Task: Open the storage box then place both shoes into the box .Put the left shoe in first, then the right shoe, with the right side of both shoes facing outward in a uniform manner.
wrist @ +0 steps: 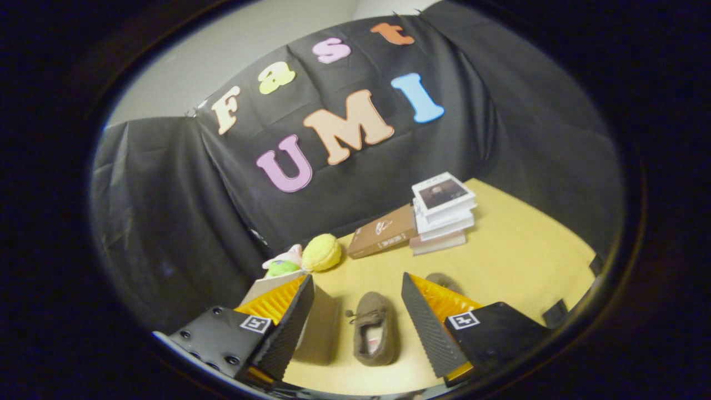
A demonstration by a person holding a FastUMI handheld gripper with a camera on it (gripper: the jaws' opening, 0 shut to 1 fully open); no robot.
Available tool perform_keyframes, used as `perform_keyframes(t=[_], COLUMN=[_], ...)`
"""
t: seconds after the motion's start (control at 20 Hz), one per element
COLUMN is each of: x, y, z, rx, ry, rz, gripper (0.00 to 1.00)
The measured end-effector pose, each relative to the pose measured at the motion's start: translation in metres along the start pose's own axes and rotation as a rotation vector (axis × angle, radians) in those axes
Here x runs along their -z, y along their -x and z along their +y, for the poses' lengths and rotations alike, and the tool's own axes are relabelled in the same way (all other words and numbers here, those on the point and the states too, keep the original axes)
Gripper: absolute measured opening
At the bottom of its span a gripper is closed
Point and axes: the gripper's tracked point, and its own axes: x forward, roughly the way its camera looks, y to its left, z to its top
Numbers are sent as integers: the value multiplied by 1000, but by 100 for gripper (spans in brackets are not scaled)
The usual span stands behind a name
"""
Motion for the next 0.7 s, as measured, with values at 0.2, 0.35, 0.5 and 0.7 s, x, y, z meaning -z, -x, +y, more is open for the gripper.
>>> perform_keyframes(t=[0.2,0.35,0.5,0.7], x=[47,85,123,162], y=[-18,-25,-32,-43], z=[13,29,54,75], rx=[-67,-118,-188,-222], ry=[-171,-266,-351,-461], rz=[148,270,391,525], gripper=[100,100,100,100])
